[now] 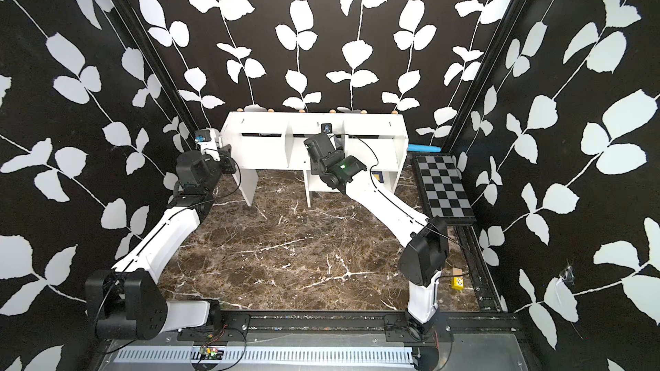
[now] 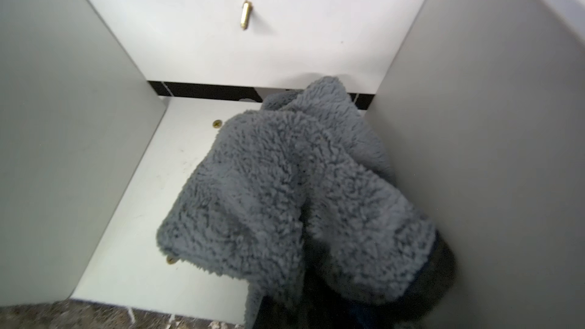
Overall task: Wipe the bookshelf clean with a cloth
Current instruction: Wipe the dust from the shelf, then place the cleaning item on the shelf.
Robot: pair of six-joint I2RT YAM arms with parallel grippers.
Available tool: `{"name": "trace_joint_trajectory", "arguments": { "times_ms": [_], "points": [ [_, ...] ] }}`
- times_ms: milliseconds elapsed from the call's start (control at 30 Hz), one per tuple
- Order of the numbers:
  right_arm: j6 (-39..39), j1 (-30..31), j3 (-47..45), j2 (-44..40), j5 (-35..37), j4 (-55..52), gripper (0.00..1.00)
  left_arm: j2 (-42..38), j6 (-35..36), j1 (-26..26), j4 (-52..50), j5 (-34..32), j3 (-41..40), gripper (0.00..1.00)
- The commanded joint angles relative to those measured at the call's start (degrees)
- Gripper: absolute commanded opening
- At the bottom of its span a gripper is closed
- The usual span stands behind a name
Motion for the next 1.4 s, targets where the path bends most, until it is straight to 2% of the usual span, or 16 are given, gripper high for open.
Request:
{"name": "trace_joint_trajectory", "arguments": {
  "times_ms": [0, 67, 133, 267, 367, 533, 633, 700, 867, 1000, 1067, 1167, 1367],
  "points": [
    [-1.6, 0.2, 0.1, 1.3, -10.8, 1.3, 0.00, -1.5, -7.8, -2.3, 1.1, 6.4, -0.9, 0.00],
    [-1.8, 0.5, 1.2, 1.5, -14.4, 1.4, 0.00, -1.6, -7.7, -2.3, 1.1, 6.2, -0.8, 0.00],
    [-2.2, 1.3, 2.9, 0.7, -13.8, 0.8, 0.00, -1.7, -7.8, -2.3, 1.2, 6.0, -1.1, 0.00],
    [-6.5, 5.4, 4.6, -4.1, -3.9, 3.0, 0.00, -2.0, -8.5, -2.3, 1.9, 6.0, -1.4, 0.00],
    [-10.7, 9.0, 7.2, -6.2, 0.5, 6.1, 0.00, -1.9, -9.0, -2.3, 2.1, 6.6, -1.2, 0.00],
    [-18.7, 15.7, 15.4, -3.2, 7.1, 7.1, 0.00, -1.9, -9.1, -2.3, 2.0, 6.8, -1.1, 0.00],
    [-20.1, 17.7, 19.6, -0.6, 8.4, 6.0, 0.00, -2.1, -9.1, -2.3, 1.9, 6.6, -1.1, 0.00],
    [-20.1, 18.3, 20.8, 0.4, 7.7, 5.9, 0.00, -2.0, -9.2, -2.3, 1.8, 6.6, -1.1, 0.00],
    [-20.9, 18.5, 24.7, 5.4, -0.4, 8.0, 0.00, -1.8, -10.1, -2.3, 2.2, 7.0, -1.1, 0.00],
    [-23.6, 17.5, 40.0, 16.7, -3.3, 3.3, 0.00, -2.3, -11.0, -2.3, 2.4, 6.5, -1.5, 0.00],
    [-25.0, 16.8, 45.7, 21.0, -7.4, 1.1, 0.00, -2.9, -11.9, -2.3, 2.3, 5.4, -1.8, 0.00],
    [-25.8, 15.9, 45.9, 23.5, -10.5, 2.8, 0.00, -5.0, -12.7, -2.3, 0.5, 2.8, -2.1, 0.00],
    [-21.9, 14.0, 46.2, 26.8, -7.2, 1.1, 0.00, -10.4, -14.2, -2.3, -5.8, -2.9, -3.2, 0.00]
  ]
}}
